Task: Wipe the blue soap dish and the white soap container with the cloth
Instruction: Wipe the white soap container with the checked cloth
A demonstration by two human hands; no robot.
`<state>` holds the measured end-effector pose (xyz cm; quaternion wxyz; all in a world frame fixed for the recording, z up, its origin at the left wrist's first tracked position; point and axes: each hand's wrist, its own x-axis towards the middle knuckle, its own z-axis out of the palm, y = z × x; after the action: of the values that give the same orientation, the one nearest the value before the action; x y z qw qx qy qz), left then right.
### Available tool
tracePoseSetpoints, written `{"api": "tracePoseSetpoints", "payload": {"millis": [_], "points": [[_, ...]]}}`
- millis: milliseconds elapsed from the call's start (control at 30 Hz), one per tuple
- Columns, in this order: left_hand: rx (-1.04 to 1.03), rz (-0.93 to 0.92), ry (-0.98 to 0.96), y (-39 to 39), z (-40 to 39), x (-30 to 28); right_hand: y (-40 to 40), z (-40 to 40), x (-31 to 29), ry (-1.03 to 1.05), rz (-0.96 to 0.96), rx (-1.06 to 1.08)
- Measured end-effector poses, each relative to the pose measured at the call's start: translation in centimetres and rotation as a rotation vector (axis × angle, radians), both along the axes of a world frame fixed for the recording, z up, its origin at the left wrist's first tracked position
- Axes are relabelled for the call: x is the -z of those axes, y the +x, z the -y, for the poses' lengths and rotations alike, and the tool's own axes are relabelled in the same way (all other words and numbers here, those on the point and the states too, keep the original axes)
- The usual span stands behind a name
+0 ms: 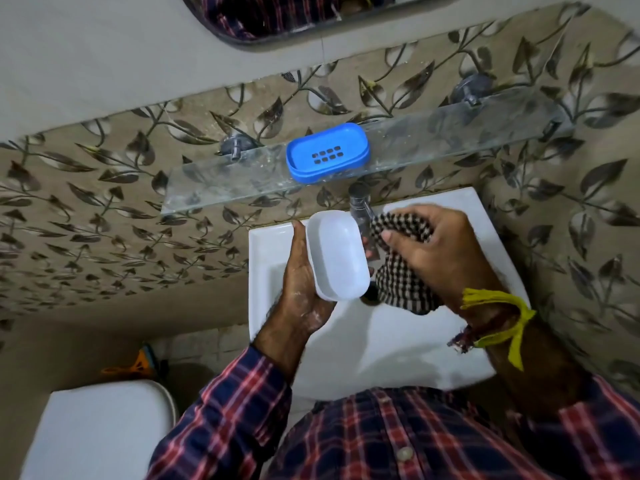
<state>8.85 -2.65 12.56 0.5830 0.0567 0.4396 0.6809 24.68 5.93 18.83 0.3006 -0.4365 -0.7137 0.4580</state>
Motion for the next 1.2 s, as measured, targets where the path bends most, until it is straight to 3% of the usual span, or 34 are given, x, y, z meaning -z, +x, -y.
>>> {"api": "tracePoseSetpoints", "payload": {"millis": [100,233,433,567,733,833,933,1000,1100,1200], "points": [[0.092,0.011,-0.009,1.1,0.0,0.5,-1.6,0.5,-0.3,-0.021,-0.009,0.160],[0.165,-0.013,-0.016,2.6,0.0,0.9,-2.9,2.0,1.0,-0.209,-0.045,0.032],[0.094,-0.090,0.030,3.2,0.1,1.5,-2.1,5.4,2.9,0.161,0.073,-0.229],[0.077,-0.089,0.040,3.6,0.4,1.6,-2.0,5.8,3.0,0.227,0.228,-0.260],[0.125,-0.077,0.016,3.2,0.4,1.2,-3.1,3.9,2.0,0.190,0.124,-0.118],[0.142,-0.069,0.004,2.0,0.1,0.8,-3.4,4.5,1.8,0.283,0.171,-0.242],[0.153,-0.028,-0.033,0.9,0.0,0.7,-2.2,5.1,1.9,0.411,0.342,-0.397],[0.147,-0.038,-0.071,1.3,0.0,0.6,-2.0,4.6,1.9,0.471,0.428,-0.376],[0.134,-0.067,-0.046,2.1,-0.5,0.9,-3.2,3.1,1.0,0.472,0.385,-0.236],[0.111,-0.035,-0.018,0.7,-0.8,0.6,-3.3,3.9,0.9,0.486,0.396,-0.389]]}}
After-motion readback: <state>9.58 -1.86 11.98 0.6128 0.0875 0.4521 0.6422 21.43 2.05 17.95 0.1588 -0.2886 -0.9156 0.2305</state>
